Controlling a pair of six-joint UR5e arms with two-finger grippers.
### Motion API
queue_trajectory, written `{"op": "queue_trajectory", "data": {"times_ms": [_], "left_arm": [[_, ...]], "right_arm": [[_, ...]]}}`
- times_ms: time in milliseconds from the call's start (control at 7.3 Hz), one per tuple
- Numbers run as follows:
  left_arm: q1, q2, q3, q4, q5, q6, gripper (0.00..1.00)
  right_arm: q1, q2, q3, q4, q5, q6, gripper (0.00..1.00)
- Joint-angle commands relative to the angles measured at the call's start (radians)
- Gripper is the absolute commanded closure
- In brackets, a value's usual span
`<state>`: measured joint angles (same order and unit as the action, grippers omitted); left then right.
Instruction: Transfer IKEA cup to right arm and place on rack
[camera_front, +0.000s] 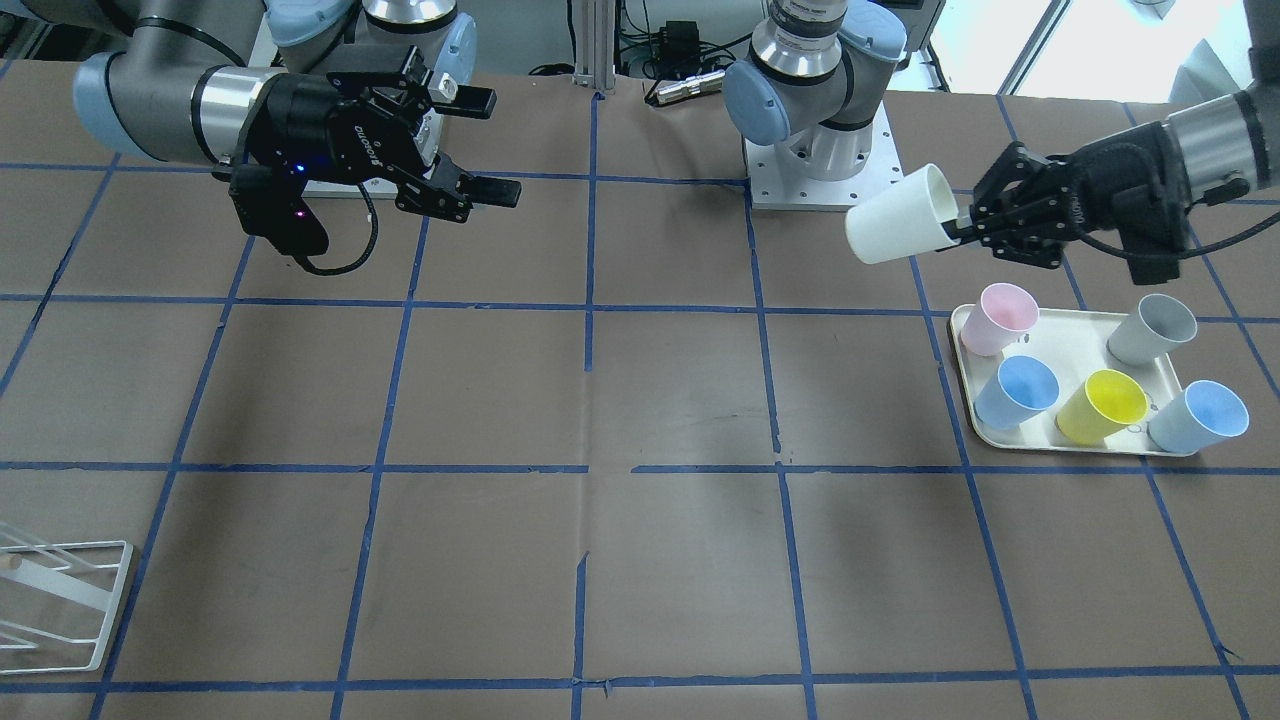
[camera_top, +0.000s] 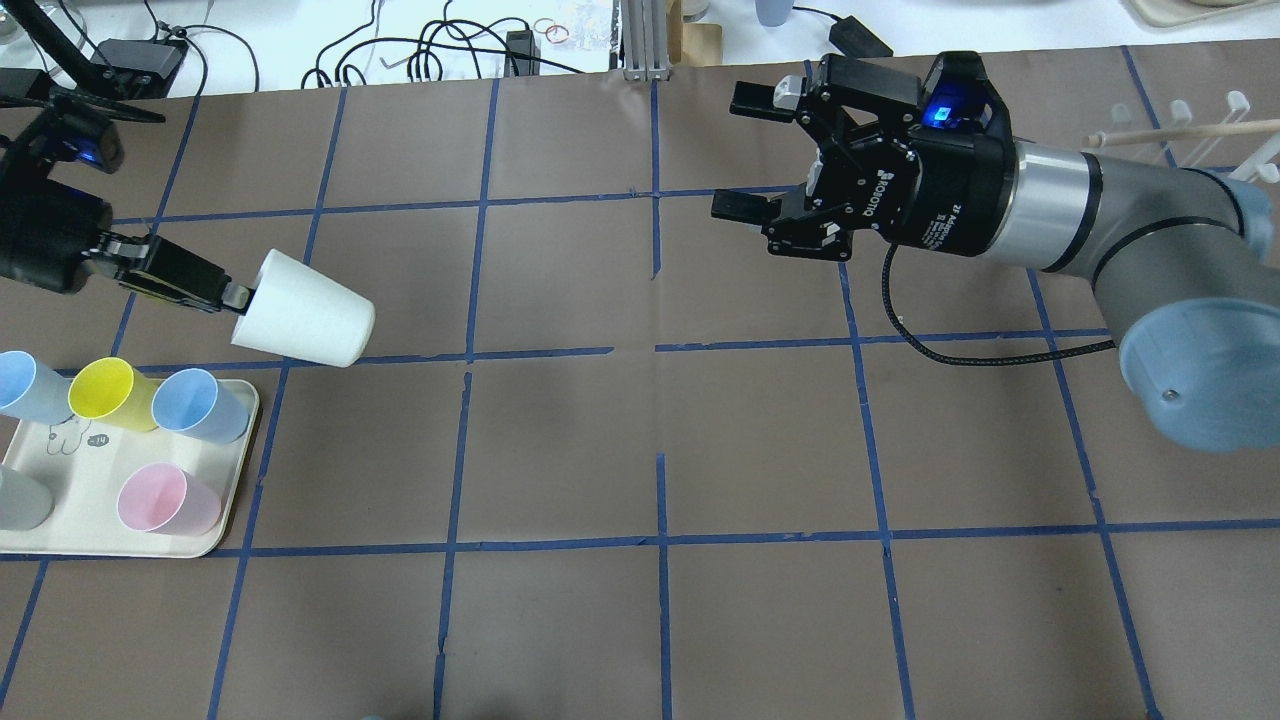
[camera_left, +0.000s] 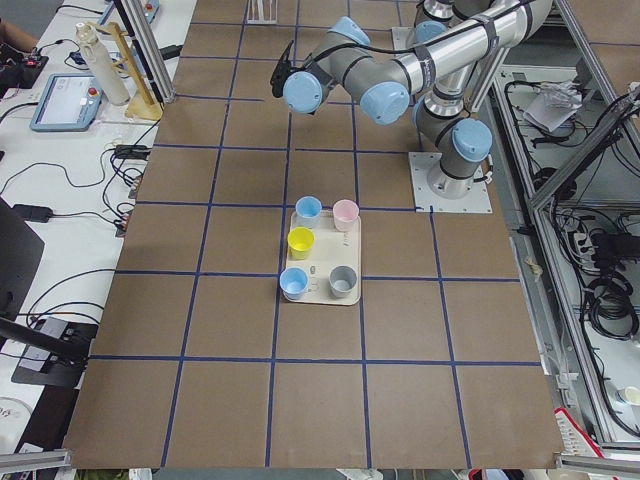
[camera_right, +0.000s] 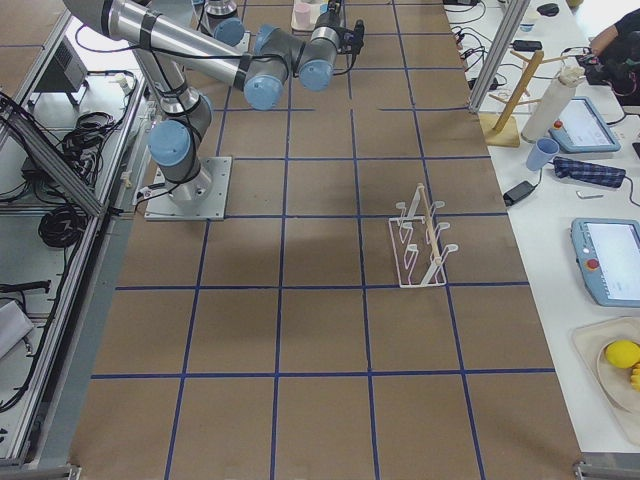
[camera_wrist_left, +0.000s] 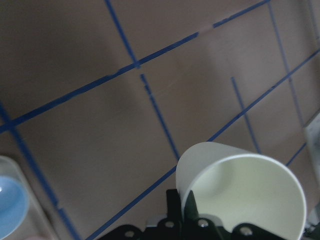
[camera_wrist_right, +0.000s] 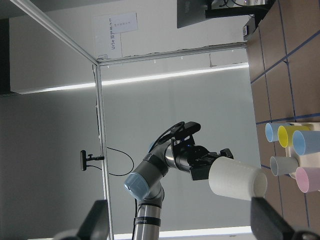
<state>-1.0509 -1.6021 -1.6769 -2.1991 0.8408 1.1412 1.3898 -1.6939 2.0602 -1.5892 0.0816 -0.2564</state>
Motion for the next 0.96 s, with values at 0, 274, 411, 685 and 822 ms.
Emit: {"op": "queue_trajectory", "data": {"times_ms": [0,274,411,685,822], "left_arm": [[-0.16,0.037,-0.081,-0.114,-0.29,-0.021,1.0],[-0.283,0.05,-0.14,-0.151,-0.556,-0.052,1.0],[-0.316,0.051,-0.192,-0.151,-0.677,-0.049,1.0],[-0.392,0.051,-0.222,-0.146,-0.8,-0.046,1.0],[-0.428,0.053,-0.222,-0.146,-0.86,-0.049,1.0]], "right_arm": [[0.0,0.011,-0.002,0.0,-0.002,0.003,0.0],[0.0,0.011,0.0,0.002,-0.003,0.008,0.0],[0.0,0.011,-0.002,0.002,-0.003,0.011,0.0],[0.0,0.016,0.0,0.002,-0.003,0.012,0.0],[0.002,0.016,0.0,0.002,-0.003,0.012,0.0]]}}
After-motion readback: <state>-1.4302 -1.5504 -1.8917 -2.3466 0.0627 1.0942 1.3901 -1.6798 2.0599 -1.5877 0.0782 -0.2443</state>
